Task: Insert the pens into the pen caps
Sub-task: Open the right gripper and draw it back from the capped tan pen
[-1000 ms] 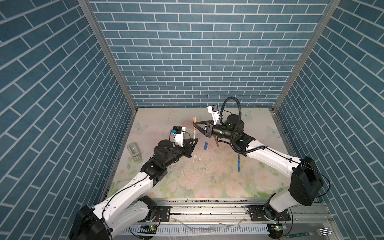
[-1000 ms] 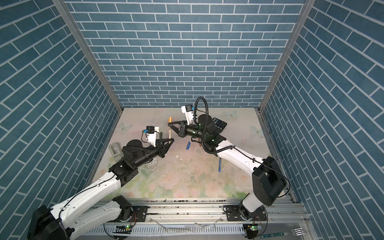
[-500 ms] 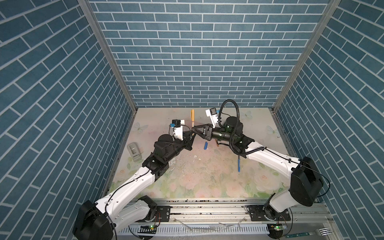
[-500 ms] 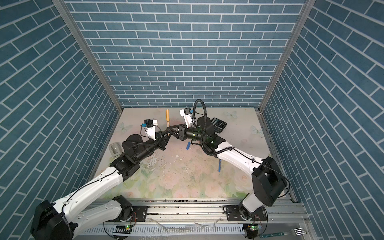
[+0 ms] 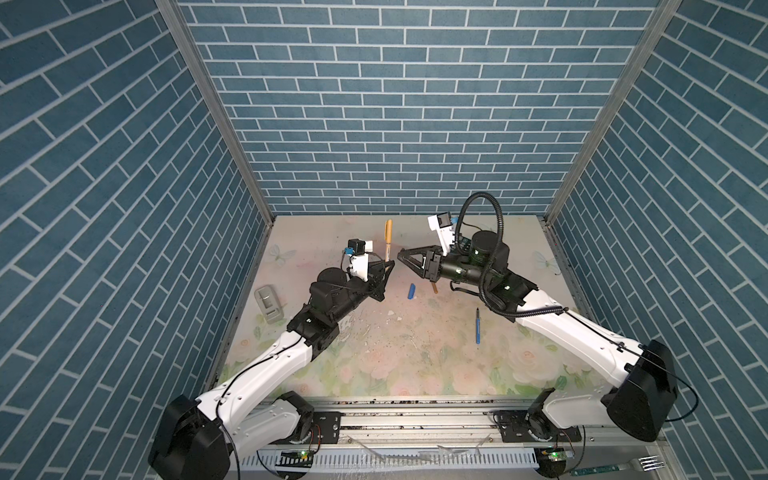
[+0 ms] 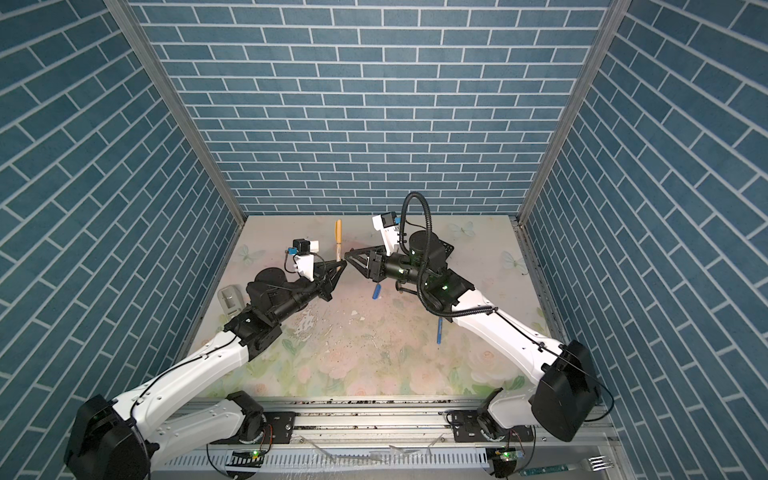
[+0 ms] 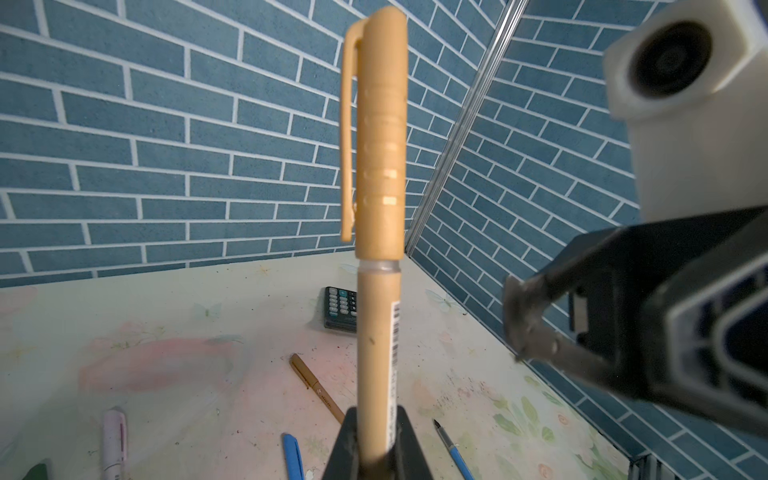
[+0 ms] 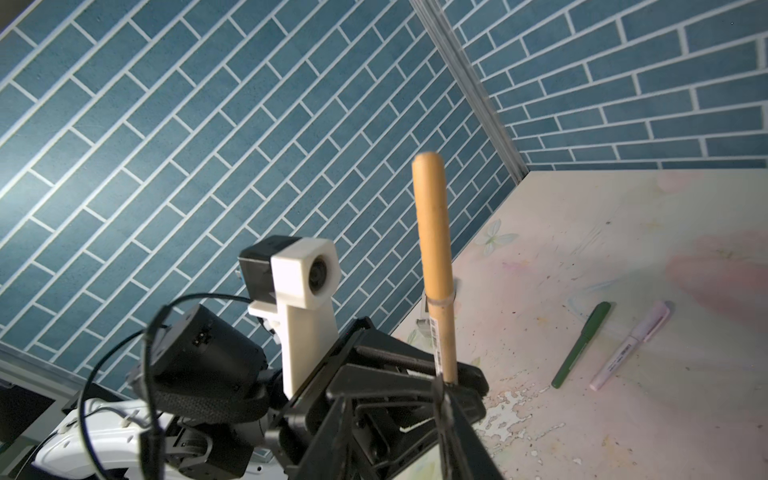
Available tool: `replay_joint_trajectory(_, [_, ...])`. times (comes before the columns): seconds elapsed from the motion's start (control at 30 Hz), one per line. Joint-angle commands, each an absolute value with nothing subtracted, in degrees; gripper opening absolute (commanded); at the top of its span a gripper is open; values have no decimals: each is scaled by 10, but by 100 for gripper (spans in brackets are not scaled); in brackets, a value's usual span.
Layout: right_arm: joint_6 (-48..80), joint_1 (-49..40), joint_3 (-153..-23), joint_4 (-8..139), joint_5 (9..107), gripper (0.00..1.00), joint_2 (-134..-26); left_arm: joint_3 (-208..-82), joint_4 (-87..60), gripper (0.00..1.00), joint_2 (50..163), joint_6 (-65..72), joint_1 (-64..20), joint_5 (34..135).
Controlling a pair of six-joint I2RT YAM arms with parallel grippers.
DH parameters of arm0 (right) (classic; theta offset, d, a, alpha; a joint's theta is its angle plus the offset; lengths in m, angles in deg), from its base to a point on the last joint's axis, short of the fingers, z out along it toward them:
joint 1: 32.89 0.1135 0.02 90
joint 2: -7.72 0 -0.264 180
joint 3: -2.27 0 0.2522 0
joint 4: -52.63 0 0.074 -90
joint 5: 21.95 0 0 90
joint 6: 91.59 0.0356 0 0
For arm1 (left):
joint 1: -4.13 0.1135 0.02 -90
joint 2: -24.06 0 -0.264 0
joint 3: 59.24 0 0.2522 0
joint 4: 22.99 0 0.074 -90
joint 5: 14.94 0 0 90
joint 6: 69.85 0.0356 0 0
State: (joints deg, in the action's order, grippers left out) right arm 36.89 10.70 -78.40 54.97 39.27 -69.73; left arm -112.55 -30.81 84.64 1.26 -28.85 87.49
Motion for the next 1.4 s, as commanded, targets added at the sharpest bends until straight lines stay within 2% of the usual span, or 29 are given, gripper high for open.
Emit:
replay_joint_trajectory(0.0, [321,96,-834,648,456,33,-685,-1126,-317,0,851,55,-285,875])
replay_joint_trajectory(0.1, [312,86,-900,737,495,26,-704,-1149,-287,0,853,84,-285,890])
replay_joint_trajectory(0.2, [302,78,-972,797,486,23,-733,-1170,-249,0,857,114,-285,893])
replay_joint_trajectory(0.3, [295,77,-1016,814,467,24,-754,-1186,-216,0,863,134,-285,893])
replay_joint_trajectory(0.47, [306,77,-1055,813,451,31,-779,-1186,-203,0,860,142,-285,889])
replay_joint_trajectory(1.13, [332,81,-1095,809,414,30,-842,-1189,-194,0,855,143,-285,896])
replay_joint_trajectory(1.37, [333,85,-1093,811,406,22,-845,-1191,-193,0,853,141,-285,896])
